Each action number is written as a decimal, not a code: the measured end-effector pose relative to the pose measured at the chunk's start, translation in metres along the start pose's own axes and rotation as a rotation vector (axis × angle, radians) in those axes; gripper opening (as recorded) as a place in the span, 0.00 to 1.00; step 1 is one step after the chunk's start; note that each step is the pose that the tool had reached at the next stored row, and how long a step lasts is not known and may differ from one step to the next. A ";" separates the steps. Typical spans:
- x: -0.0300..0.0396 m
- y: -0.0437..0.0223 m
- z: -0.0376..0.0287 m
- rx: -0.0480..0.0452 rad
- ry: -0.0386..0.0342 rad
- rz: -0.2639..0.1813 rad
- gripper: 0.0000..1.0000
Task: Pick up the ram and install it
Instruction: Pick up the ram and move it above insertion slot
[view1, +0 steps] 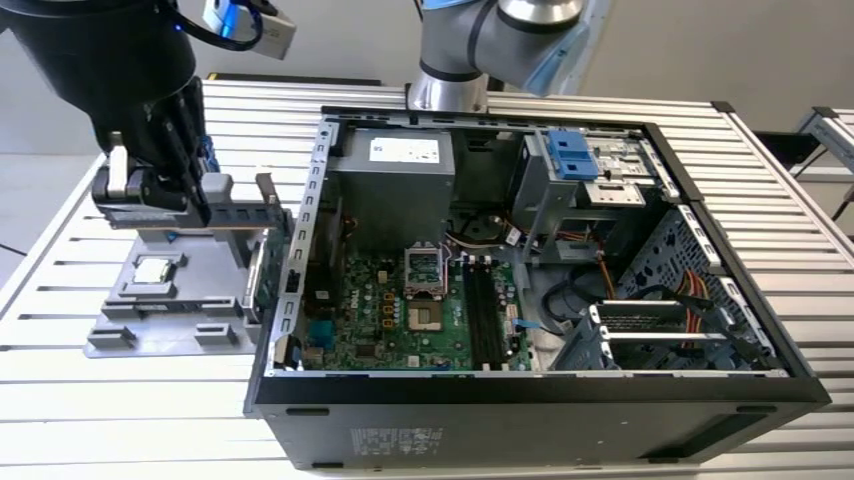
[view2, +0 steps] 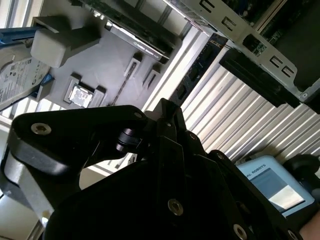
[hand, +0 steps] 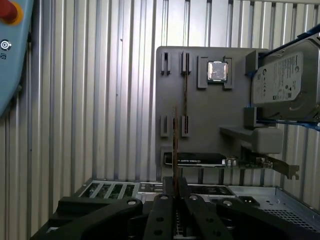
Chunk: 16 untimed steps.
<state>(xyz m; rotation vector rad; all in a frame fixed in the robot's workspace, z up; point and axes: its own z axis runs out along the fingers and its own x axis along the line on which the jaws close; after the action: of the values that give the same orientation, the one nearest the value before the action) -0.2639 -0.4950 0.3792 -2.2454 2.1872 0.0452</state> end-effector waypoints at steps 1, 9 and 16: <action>0.0000 -0.0012 0.0000 0.0000 0.0000 0.000 0.00; 0.0003 -0.0098 -0.0002 0.0000 0.0000 0.000 0.00; 0.0005 -0.0175 -0.0003 0.0000 0.0000 0.000 0.00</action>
<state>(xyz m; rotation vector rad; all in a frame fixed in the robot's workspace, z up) -0.2464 -0.4950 0.3792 -2.2454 2.1873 0.0453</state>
